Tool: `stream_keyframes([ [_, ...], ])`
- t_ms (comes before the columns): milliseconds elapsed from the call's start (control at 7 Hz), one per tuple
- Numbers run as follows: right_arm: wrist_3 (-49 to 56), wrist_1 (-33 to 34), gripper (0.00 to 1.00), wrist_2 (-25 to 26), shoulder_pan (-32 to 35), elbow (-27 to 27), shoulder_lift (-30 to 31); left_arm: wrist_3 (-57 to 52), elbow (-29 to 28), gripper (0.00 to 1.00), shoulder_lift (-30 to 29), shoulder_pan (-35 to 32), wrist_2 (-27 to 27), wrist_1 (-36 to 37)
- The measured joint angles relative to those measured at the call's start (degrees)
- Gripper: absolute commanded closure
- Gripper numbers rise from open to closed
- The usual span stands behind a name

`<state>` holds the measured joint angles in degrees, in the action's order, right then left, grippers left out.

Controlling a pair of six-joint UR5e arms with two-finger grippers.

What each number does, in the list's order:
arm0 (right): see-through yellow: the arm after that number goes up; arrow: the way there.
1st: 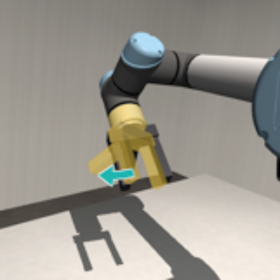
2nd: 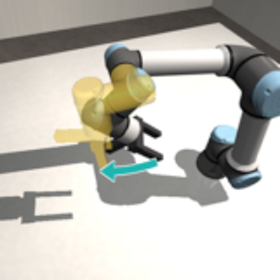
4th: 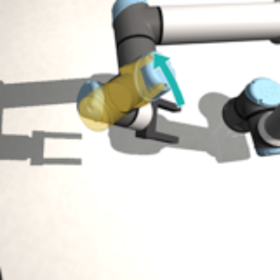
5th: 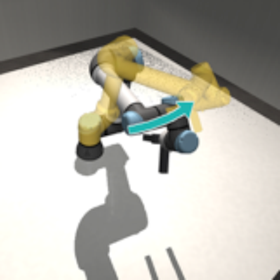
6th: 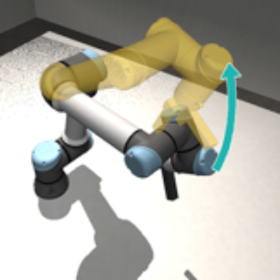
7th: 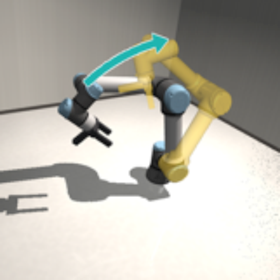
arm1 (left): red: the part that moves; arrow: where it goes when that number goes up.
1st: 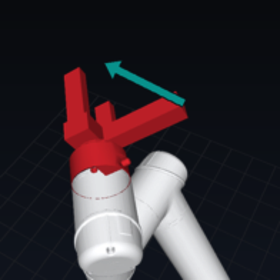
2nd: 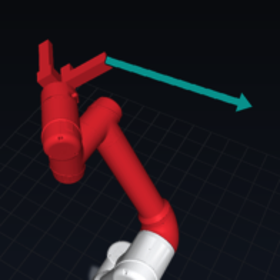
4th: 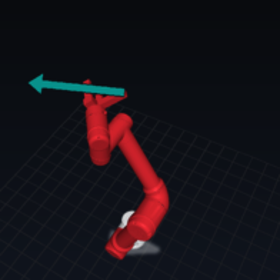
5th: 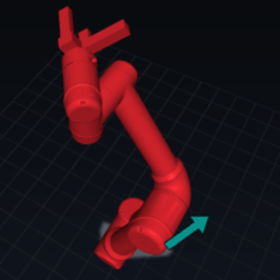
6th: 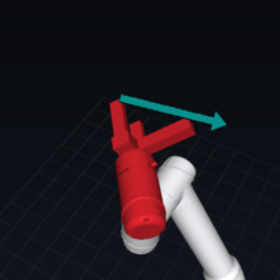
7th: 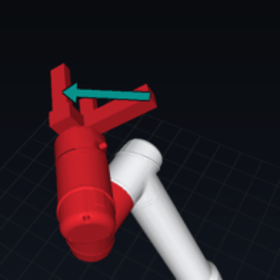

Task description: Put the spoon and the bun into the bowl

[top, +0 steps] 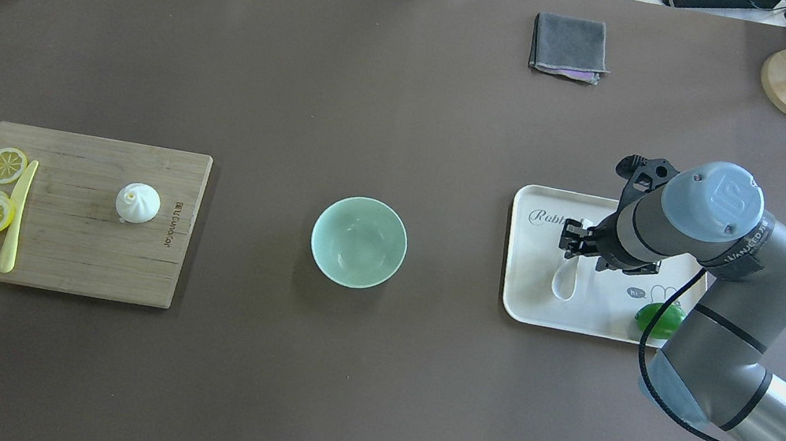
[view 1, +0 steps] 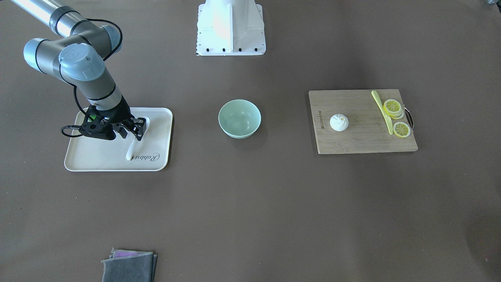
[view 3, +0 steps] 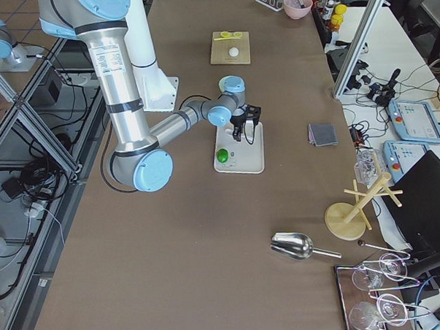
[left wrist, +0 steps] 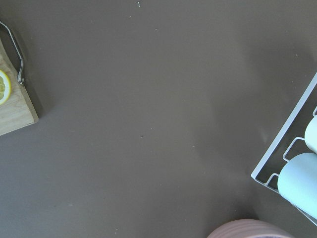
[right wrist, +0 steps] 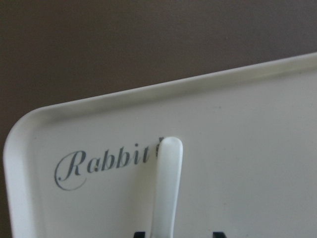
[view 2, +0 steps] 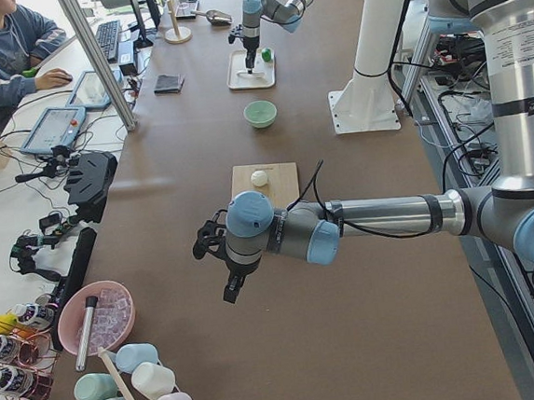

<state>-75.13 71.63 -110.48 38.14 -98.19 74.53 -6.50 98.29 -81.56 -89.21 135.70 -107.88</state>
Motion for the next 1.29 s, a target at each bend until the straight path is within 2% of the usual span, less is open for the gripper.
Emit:
stream_keyframes([
  [143,0.02,0.00,0.56,0.02,-0.04,0.26,-0.25,0.00,0.16,0.02,0.00,0.00,0.00,0.00],
  [429,0.01,0.00,0.98,0.04,-0.08,1.52,-1.33,0.00,0.35,0.02,0.00,0.00,0.01,-0.07],
  [1000,-0.05,0.12,1.00,-0.39,-0.02,1.85,-3.91,0.08,0.38,0.02,0.00,0.00,0.01,-0.14],
  [1286,-7.02,1.45,1.00,0.19,-1.42,2.17,-10.38,0.03,0.38,0.02,0.00,-0.03,0.06,-0.14],
])
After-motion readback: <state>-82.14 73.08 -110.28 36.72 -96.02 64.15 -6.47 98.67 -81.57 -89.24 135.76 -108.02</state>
